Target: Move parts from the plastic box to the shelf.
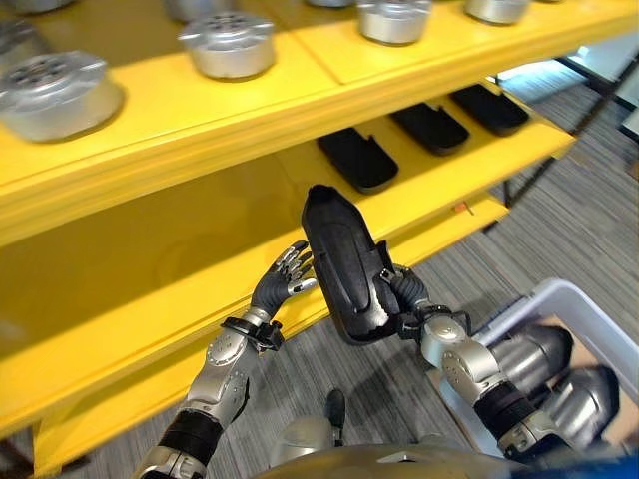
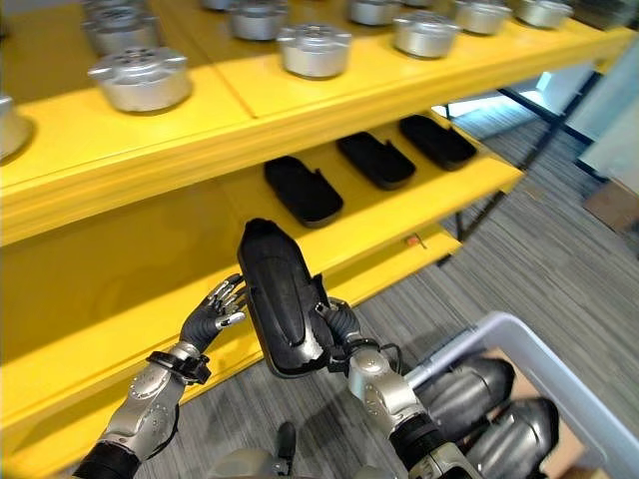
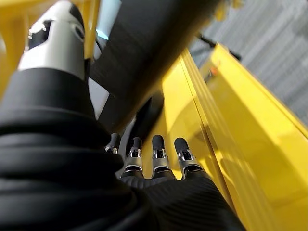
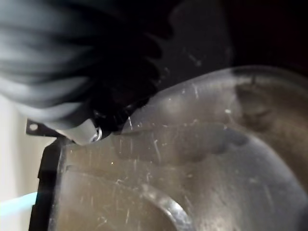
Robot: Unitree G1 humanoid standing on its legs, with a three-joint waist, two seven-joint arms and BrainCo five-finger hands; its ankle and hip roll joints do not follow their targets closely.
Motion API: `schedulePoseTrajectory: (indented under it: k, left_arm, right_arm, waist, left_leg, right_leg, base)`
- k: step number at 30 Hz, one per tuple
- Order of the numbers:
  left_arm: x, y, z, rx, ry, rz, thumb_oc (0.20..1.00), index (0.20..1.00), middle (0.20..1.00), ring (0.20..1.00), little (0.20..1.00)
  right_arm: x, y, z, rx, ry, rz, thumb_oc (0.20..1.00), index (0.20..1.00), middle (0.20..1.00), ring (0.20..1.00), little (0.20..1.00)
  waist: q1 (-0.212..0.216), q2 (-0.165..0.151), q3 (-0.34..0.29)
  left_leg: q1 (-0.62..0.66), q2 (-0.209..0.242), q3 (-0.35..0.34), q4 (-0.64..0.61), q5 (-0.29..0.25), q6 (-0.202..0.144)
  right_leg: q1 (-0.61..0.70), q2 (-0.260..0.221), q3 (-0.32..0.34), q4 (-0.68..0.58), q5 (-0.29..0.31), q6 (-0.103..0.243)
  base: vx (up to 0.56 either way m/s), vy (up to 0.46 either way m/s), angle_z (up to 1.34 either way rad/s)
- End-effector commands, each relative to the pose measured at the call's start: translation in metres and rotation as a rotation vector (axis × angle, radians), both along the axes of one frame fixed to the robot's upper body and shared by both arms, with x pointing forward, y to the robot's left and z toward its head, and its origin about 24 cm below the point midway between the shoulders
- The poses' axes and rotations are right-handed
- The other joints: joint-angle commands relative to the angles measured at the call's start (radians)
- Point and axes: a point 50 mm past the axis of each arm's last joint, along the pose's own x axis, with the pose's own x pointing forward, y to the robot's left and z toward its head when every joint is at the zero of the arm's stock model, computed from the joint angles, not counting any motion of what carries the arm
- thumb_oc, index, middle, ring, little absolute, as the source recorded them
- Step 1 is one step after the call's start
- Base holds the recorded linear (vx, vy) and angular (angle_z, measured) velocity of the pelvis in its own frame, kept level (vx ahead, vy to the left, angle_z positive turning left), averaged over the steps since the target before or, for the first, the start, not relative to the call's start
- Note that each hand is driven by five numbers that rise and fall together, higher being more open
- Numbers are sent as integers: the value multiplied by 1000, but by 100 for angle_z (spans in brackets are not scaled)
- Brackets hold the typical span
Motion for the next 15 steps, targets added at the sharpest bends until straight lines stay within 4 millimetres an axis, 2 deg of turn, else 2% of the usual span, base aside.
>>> schedulePoseTrajectory:
  k: [1, 2, 3, 4, 5, 6, 8, 15]
  left_arm:
    - [9, -11, 20, -19, -111, -31, 1000, 1000, 1000, 1000, 1000]
    - [9, -13, 19, -23, -105, -32, 1000, 1000, 1000, 1000, 1000]
    - [6, -18, 15, -29, -89, -40, 1000, 1000, 1000, 1000, 1000]
    - [6, -18, 14, -29, -87, -40, 1000, 1000, 1000, 1000, 1000]
    - [1, -24, 9, -19, -78, -74, 1000, 1000, 1000, 1000, 1000]
    - [0, -24, 8, -20, -76, -82, 1000, 1000, 1000, 1000, 1000]
    - [-4, -23, 4, -25, -61, -64, 1000, 1000, 1000, 1000, 1000]
    - [-15, -22, -1, -22, -35, -53, 1000, 1000, 1000, 1000, 1000]
  right_arm:
    - [20, 0, 35, 109, -140, 12, 200, 200, 200, 200, 200]
    - [19, -3, 33, 111, -125, 15, 200, 200, 200, 200, 200]
    - [15, -7, 28, 106, -106, 15, 200, 200, 200, 200, 200]
    - [15, -7, 28, 106, -103, 17, 200, 200, 200, 200, 200]
    - [9, -8, 23, 105, -86, 10, 200, 200, 200, 200, 200]
    - [8, -11, 21, 106, -83, 7, 200, 200, 200, 200, 200]
    - [2, -13, 13, 113, -51, 35, 200, 200, 200, 200, 200]
    - [-9, -4, 3, 118, -2, 76, 200, 200, 200, 200, 200]
  waist:
    - [-29, -40, -21]
    - [-36, -44, -23]
    - [-50, -49, -24]
    - [-52, -49, -22]
    - [-72, -56, -19]
    - [-79, -56, -19]
    - [-71, -57, -26]
    - [-58, -46, -38]
  left_leg:
    - [9, 74, 99, 5, 7, -98]
    - [10, 66, 77, 5, 6, -99]
    - [14, 48, 34, 5, 4, -97]
    - [17, 47, 31, 5, 3, -97]
    - [25, 26, -18, 5, -3, -86]
    - [25, 23, -30, 5, -6, -86]
    - [26, 22, -49, 5, -5, -90]
    - [34, 19, -39, 8, -14, -97]
  right_leg:
    - [15, 34, -1, -121, 170, -6]
    - [18, 62, 29, -150, 157, -23]
    - [17, 99, 88, -194, 155, -43]
    - [20, 101, 91, -197, 155, -44]
    - [-5, 125, 184, -209, 185, -49]
    - [10, 137, 210, -221, 170, -57]
    - [37, 132, 204, -246, 162, -63]
    - [85, 125, 174, -291, 148, -74]
  base:
    - [124, 15, 23]
    - [201, 3, 35]
    - [163, -6, 53]
    - [238, -56, 109]
    - [172, -75, 116]
    - [196, -95, 100]
    - [152, -131, 43]
    - [104, -57, 13]
